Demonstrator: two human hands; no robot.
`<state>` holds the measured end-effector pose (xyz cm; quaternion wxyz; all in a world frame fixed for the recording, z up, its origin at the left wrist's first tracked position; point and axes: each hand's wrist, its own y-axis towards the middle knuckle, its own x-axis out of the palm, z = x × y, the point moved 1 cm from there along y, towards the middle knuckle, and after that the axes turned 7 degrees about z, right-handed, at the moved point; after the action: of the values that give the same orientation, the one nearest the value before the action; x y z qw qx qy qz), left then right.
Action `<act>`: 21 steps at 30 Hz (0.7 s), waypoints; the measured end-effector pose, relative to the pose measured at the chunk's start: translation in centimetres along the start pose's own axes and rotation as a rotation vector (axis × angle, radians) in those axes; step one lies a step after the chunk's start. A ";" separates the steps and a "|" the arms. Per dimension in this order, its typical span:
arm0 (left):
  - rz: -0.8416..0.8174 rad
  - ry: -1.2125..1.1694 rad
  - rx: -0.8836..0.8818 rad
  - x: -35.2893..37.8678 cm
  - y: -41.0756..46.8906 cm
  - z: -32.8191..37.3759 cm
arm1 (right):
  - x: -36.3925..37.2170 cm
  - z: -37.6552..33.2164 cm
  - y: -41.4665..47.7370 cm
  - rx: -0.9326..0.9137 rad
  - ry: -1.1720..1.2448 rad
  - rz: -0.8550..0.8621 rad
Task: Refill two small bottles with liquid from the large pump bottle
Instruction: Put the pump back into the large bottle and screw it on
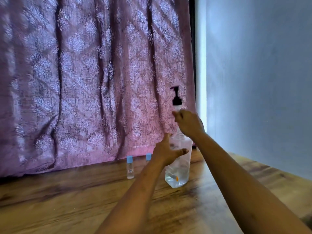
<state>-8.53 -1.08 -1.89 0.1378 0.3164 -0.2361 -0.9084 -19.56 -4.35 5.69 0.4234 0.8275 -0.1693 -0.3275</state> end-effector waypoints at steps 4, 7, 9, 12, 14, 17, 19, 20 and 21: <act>0.004 -0.057 -0.029 -0.7 -0.3 -0.5 | 2.3 1.4 -3.1 0.128 0.260 -0.125; -0.017 -0.064 -0.054 -1.2 -0.2 -0.9 | 3.0 1.2 -4.5 0.206 0.535 -0.002; -0.026 -0.065 -0.056 -1.3 -0.1 -1.0 | 3.2 0.6 -4.4 0.221 0.652 0.034; -0.023 -0.067 -0.049 -1.3 0.0 -1.2 | 3.6 0.3 -3.4 0.190 0.747 0.050; -0.017 -0.071 -0.040 -1.3 0.0 -1.2 | 3.8 0.1 -2.9 0.136 0.730 0.032; -0.013 -0.078 -0.031 -1.2 0.1 -1.2 | 3.7 0.1 -2.6 0.076 0.617 0.112; -0.002 -0.077 -0.020 -1.0 0.0 -1.1 | 3.8 0.2 -2.5 0.065 0.544 0.189; 0.008 -0.072 -0.018 -0.9 -0.1 -1.1 | 3.9 0.2 -2.4 0.061 0.523 0.206; 0.016 -0.068 -0.020 -0.8 -0.2 -1.2 | 4.1 0.1 -2.5 0.062 0.502 0.215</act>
<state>-7.23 -1.01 -2.41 0.1403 0.2819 -0.2340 -0.9198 -16.63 -5.31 1.98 0.4591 0.8725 -0.1560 -0.0601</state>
